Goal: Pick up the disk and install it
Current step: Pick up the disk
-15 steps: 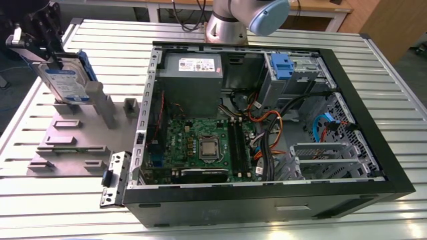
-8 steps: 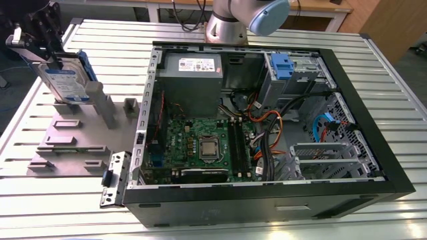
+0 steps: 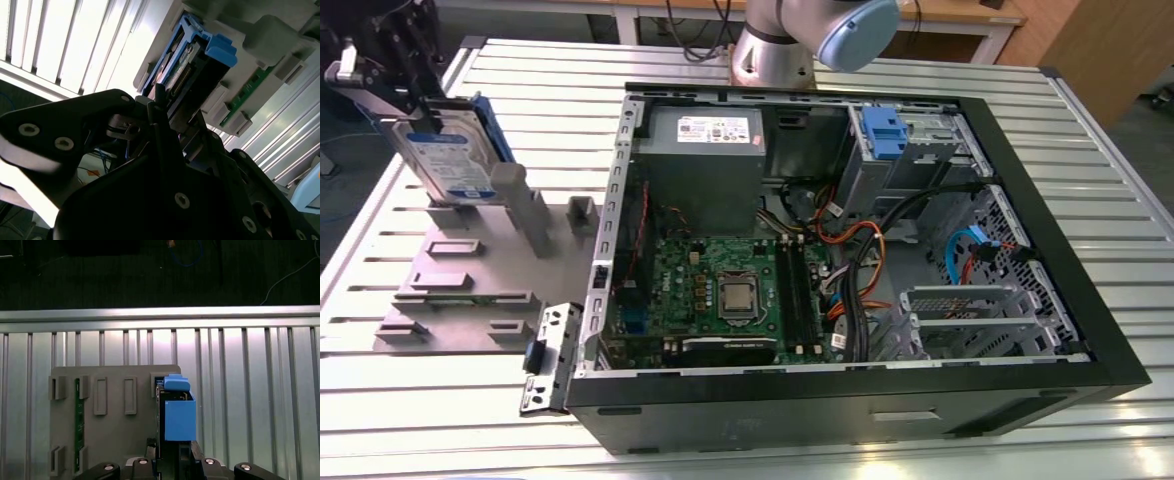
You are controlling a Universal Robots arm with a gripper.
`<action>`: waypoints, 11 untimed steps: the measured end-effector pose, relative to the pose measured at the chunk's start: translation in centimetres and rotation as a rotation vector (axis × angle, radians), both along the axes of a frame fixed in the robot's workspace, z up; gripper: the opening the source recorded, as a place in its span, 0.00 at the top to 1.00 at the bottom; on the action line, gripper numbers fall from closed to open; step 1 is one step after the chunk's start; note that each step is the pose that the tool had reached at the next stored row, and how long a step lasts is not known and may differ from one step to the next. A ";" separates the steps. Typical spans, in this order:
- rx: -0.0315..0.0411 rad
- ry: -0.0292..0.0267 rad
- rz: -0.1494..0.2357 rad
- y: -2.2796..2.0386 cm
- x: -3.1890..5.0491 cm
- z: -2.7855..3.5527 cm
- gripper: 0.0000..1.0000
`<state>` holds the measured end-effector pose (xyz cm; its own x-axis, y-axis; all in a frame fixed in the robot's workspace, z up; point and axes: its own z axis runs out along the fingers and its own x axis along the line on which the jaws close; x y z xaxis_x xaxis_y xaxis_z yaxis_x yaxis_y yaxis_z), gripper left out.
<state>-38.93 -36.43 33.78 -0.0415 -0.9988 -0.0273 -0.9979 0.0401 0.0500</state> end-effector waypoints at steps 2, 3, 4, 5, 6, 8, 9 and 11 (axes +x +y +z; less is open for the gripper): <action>0.0000 0.0000 0.000 0.00 0.00 0.24 0.65; 0.0001 -0.0001 0.000 0.00 0.00 0.35 0.65; 0.0000 -0.0001 0.000 0.00 0.00 0.48 0.65; 0.0000 -0.0001 0.000 0.00 0.00 0.59 0.65; 0.0000 -0.0001 0.000 0.00 0.00 0.65 0.65; 0.0002 -0.0003 0.000 0.00 0.00 0.64 0.65; 0.0000 0.0000 0.000 0.00 0.00 0.66 0.65; 0.0000 -0.0001 0.000 0.00 0.00 0.66 0.65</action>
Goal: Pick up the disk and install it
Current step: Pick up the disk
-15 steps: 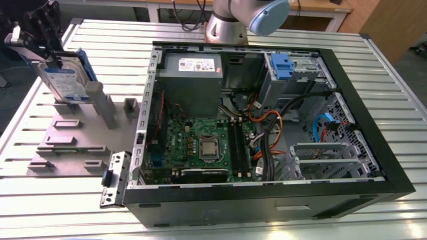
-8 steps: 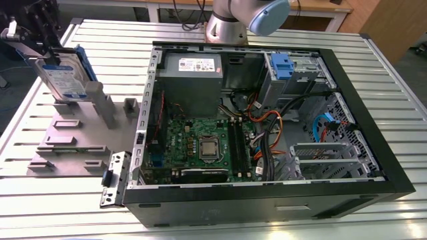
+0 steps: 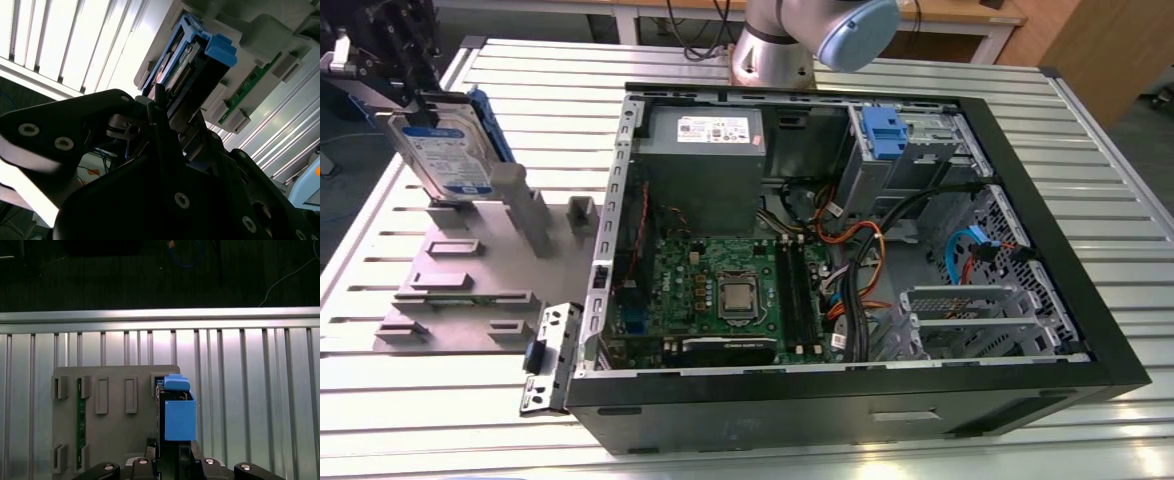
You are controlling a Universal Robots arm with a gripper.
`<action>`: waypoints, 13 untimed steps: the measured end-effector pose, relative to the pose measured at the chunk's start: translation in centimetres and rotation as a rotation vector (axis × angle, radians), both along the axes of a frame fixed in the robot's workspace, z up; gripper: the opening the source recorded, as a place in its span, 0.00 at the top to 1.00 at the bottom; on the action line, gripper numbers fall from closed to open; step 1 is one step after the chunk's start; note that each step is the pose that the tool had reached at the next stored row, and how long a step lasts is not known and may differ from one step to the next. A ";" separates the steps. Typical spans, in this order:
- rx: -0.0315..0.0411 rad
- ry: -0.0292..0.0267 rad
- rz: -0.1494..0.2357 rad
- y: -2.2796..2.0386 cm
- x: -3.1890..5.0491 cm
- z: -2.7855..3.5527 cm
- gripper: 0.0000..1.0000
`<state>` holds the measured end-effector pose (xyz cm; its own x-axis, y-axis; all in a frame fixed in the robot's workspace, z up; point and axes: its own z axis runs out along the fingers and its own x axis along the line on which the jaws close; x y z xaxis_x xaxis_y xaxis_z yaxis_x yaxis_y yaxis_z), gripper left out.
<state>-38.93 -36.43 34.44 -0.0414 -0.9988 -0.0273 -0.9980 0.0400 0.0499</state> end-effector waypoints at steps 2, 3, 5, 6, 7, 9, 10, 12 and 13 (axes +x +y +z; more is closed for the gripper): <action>0.0000 0.0000 0.000 0.00 0.00 0.00 0.65; 0.0000 0.0001 0.000 0.00 0.00 0.01 0.65; 0.0000 0.0000 0.000 0.00 0.00 0.01 0.65; 0.0000 0.0000 0.000 0.00 0.00 0.01 0.65; 0.0000 0.0001 0.000 0.00 0.00 0.01 0.65; -0.0003 0.0005 0.000 0.00 0.00 0.11 0.65; -0.0002 0.0004 0.000 0.00 0.00 0.21 0.65; 0.0000 0.0001 0.000 0.00 0.00 0.55 0.65; 0.0000 0.0001 0.000 0.00 0.00 0.74 0.65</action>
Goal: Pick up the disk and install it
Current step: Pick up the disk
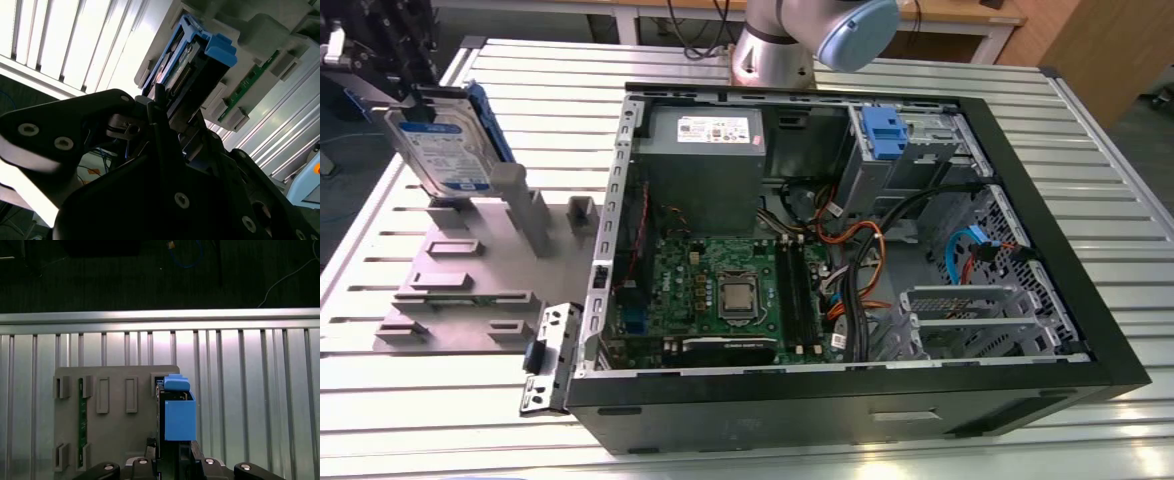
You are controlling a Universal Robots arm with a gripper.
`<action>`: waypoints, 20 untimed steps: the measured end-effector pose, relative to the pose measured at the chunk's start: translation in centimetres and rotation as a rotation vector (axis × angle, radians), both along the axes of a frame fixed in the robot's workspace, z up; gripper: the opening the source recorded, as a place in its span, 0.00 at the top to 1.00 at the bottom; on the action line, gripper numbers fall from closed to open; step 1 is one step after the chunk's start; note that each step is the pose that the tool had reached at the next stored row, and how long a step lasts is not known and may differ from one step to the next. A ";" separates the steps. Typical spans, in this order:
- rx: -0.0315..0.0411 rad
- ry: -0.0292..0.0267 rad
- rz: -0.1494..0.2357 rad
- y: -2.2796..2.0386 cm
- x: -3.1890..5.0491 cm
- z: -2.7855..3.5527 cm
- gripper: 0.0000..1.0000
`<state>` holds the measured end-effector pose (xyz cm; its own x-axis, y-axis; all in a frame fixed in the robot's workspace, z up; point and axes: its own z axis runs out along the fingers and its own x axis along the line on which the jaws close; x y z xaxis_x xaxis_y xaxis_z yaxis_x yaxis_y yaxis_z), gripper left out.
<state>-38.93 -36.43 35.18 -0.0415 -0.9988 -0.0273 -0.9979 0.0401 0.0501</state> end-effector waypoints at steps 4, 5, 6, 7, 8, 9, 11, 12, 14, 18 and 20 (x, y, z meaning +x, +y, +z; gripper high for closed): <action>0.0000 -0.0001 0.000 0.00 0.00 0.89 0.65; -0.0001 -0.0001 0.000 0.00 0.00 1.15 0.65; -0.0001 0.0000 0.000 0.00 0.00 1.42 0.65; -0.0001 -0.0001 0.000 0.00 0.00 1.71 0.65; 0.0000 -0.0001 0.000 0.00 0.00 2.02 0.65; 0.0000 -0.0001 0.000 0.00 0.00 2.34 0.65; 0.0000 0.0000 0.000 0.00 0.00 3.03 0.65; 0.0000 -0.0001 0.000 0.01 0.00 3.35 0.65; 0.0000 -0.0001 0.000 0.01 0.00 4.03 0.65; 0.0000 -0.0001 0.000 0.02 0.00 5.46 0.65; 0.0000 -0.0001 0.000 0.02 0.00 6.25 0.65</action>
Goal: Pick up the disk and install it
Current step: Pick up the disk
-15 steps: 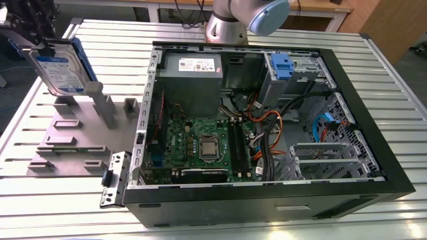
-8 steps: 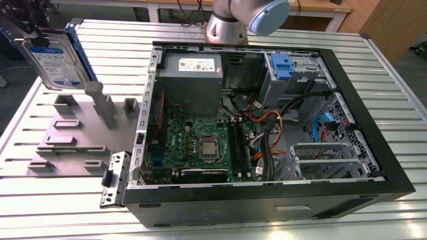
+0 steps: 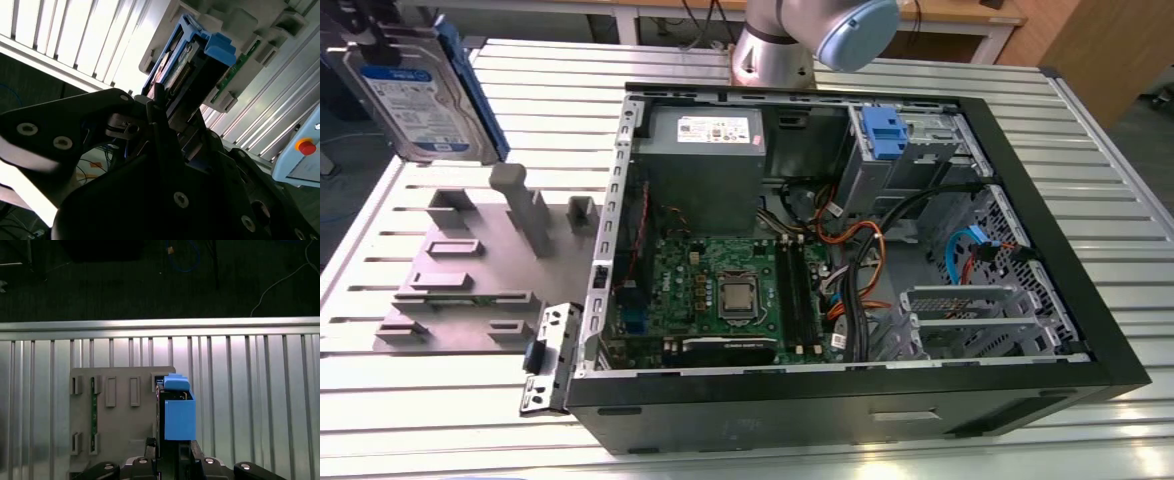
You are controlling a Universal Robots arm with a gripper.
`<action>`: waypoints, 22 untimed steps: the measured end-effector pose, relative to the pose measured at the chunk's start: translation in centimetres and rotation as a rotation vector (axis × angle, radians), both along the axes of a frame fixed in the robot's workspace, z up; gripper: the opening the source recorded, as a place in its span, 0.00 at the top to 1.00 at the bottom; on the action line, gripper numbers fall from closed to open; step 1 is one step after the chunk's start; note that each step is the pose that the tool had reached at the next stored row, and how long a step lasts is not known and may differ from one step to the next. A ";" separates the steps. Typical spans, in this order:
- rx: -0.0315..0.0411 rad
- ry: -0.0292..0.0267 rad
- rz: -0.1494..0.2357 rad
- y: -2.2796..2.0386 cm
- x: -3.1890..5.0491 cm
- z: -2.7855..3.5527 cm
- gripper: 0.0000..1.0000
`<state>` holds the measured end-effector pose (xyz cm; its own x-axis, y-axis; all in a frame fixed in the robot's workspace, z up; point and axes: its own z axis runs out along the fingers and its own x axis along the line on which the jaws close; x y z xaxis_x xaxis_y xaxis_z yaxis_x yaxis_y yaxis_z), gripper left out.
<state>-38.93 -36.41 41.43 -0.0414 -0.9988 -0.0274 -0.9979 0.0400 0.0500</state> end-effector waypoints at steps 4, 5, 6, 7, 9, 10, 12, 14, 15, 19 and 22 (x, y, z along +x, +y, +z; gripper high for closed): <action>-0.0001 0.0000 0.000 0.00 0.00 1.56 0.65; 0.0000 0.0000 0.000 0.00 0.00 1.93 0.65; 0.0000 0.0000 0.000 0.00 0.00 2.30 0.65; 0.0000 -0.0001 0.000 0.00 0.00 2.69 0.65; 0.0000 0.0000 0.000 0.01 0.00 3.46 0.65; -0.0001 0.0000 0.000 0.01 0.00 3.81 0.65; 0.0000 0.0000 0.000 0.01 0.00 4.47 0.65; 0.0000 0.0000 0.000 0.01 0.00 5.09 0.65; 0.0000 -0.0001 0.000 0.01 0.00 5.39 0.65; 0.0000 -0.0001 0.000 0.01 0.00 6.38 0.65; -0.0001 0.0000 0.000 0.02 0.00 7.04 0.65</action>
<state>-38.93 -36.39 48.47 -0.0414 -0.9988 -0.0273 -0.9979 0.0400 0.0500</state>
